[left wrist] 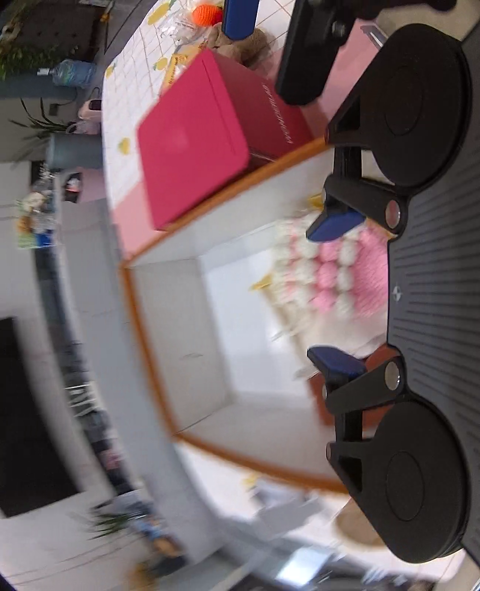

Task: Organize soft objects
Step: 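Move both tools out of the orange box toward the items beside the red box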

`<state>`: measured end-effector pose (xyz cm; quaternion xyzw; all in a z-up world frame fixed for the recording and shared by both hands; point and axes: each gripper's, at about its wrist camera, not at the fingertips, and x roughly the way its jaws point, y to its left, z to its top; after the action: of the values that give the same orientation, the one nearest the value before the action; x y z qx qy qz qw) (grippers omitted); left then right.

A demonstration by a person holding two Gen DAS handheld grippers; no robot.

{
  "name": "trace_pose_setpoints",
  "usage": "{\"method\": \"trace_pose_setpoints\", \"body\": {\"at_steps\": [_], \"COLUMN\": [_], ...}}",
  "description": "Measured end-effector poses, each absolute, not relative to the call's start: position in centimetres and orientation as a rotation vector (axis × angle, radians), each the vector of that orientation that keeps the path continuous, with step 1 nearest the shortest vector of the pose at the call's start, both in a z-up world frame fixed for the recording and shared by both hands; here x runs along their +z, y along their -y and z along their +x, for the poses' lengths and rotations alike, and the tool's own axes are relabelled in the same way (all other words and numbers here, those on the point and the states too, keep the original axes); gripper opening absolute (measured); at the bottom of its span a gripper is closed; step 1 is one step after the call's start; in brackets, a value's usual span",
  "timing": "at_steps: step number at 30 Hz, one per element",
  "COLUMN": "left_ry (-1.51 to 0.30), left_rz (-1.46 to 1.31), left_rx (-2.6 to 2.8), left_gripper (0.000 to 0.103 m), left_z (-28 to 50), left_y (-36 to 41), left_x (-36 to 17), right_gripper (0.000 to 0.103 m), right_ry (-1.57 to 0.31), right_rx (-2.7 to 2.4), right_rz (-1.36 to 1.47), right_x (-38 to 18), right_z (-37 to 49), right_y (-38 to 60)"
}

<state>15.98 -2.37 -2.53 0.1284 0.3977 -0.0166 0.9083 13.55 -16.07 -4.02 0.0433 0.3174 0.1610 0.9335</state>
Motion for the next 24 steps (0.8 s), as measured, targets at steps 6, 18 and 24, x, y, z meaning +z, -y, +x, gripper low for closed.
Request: {"method": "trace_pose_setpoints", "body": {"at_steps": [6, 18, 24], "left_ry": [-0.759, -0.625, -0.571], "left_rz": [0.260, 0.156, 0.099], "left_rx": [-0.033, -0.056, -0.117], "left_gripper": [0.089, 0.089, 0.089], "left_z": [13.8, 10.6, 9.5], "left_y": [3.0, 4.8, 7.8], "left_x": [1.3, 6.6, 7.8], "right_gripper": [0.081, 0.086, 0.091], "right_ry": [-0.599, -0.494, -0.485], "right_rx": [0.328, 0.277, 0.226], "right_rz": [0.104, 0.093, 0.034], "right_x": [-1.8, 4.6, 8.4], "right_z": [11.9, 8.9, 9.3], "right_y": [16.8, 20.9, 24.8]}}
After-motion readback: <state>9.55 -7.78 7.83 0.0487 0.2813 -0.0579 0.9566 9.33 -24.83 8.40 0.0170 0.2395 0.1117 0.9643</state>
